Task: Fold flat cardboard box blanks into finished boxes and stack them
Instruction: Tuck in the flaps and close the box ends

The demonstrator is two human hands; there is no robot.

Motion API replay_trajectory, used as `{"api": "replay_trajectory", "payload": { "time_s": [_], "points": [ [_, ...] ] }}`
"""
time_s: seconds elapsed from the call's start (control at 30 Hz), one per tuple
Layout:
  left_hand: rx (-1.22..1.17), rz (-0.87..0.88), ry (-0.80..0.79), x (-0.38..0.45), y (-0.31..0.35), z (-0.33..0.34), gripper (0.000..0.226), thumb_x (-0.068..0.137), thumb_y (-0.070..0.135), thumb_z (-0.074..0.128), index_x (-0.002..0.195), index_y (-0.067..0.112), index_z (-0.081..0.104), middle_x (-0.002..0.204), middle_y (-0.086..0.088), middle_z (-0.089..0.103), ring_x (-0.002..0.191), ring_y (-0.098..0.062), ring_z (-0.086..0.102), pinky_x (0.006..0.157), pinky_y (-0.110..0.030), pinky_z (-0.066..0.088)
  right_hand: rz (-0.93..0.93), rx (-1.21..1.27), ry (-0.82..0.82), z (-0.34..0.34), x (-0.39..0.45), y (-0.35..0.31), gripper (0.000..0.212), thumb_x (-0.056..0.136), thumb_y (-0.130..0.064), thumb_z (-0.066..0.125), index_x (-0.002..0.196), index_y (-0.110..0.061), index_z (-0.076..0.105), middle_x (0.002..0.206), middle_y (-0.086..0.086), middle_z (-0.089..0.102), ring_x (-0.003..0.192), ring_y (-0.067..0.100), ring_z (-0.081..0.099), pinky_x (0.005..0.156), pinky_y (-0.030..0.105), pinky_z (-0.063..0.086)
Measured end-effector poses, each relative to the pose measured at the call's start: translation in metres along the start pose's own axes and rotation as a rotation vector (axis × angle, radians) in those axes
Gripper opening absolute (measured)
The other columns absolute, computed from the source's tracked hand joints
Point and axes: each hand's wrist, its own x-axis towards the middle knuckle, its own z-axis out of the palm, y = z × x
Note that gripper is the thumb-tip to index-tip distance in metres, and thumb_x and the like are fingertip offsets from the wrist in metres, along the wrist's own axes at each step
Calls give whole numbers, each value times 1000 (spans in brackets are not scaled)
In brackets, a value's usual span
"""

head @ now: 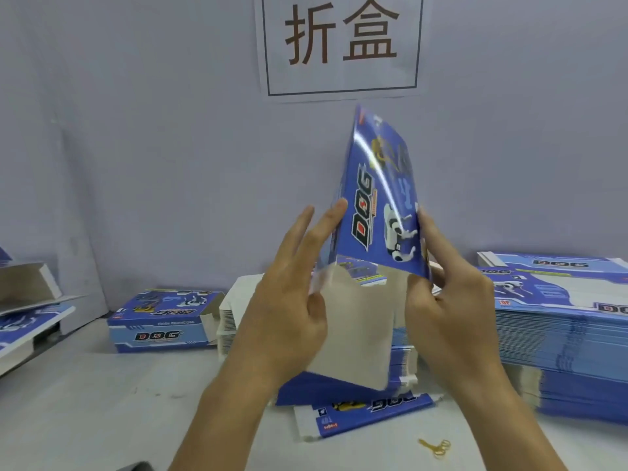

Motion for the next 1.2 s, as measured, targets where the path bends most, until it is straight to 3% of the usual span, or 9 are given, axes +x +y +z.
{"api": "replay_trajectory", "payload": {
  "time_s": [0.17,0.3,0.4,0.5,0.63,0.83,1.03,1.1,1.2],
  "points": [
    [-175,-122,-184,-2,2,-8,74,86,31,64,139,63,24,154,30,28,128,23,34,80,2,43,-97,-132,-13,5,-5,-2,66,78,-3,36,138,-16,60,127,-1,69,110,17,68,89,26,54],
    [-531,-409,123,16,8,-7,23,95,50,57,105,31,49,129,6,63,97,-8,68,79,-22,58,-174,-226,-118,17,-15,-4,68,84,18,51,144,-13,52,134,9,65,118,21,63,91,22,52],
    [-665,-631,167,9,1,-9,20,102,25,54,122,27,52,126,-3,64,110,-24,67,79,-48,59,-312,-227,-102,24,-18,-10,75,73,25,54,141,-8,55,131,10,66,115,19,64,96,20,47],
    [-966,-746,209,4,0,-27,43,99,28,42,127,0,58,129,-22,63,110,-38,65,72,-42,56,-440,-197,-86,32,-21,-15,70,73,17,49,138,-8,57,139,5,58,126,19,59,101,30,50],
    [-1125,-707,126,9,11,-45,80,88,73,47,133,8,61,130,-21,65,118,-40,64,99,-54,52,-494,-231,-103,41,-27,-11,73,72,18,48,138,-11,57,141,3,57,125,27,61,97,46,55],
    [-1037,-768,193,8,8,-38,37,86,40,67,111,14,74,104,-15,76,85,-32,76,63,-41,62,-498,-135,-176,38,-28,-7,74,72,21,49,136,-15,60,141,1,58,129,17,58,100,34,53],
    [-901,-601,51,0,0,-37,28,70,37,83,95,25,80,104,-12,77,84,-31,76,64,-37,61,187,546,-388,-3,-5,-11,73,70,-53,69,140,-53,48,143,-22,55,133,5,51,112,44,38],
    [-890,-497,-73,-3,5,-30,32,71,40,84,101,31,79,105,-6,77,89,-26,76,67,-31,60,363,599,-353,-13,1,-12,108,45,-88,71,144,-58,38,145,-22,52,134,8,52,112,50,37],
    [-784,-392,-191,-8,10,-20,43,59,53,86,100,45,75,104,3,77,91,-20,76,69,-25,59,373,600,-334,-15,7,-13,123,41,-90,73,149,-57,26,136,-21,61,129,11,57,111,52,39]
  ]
}}
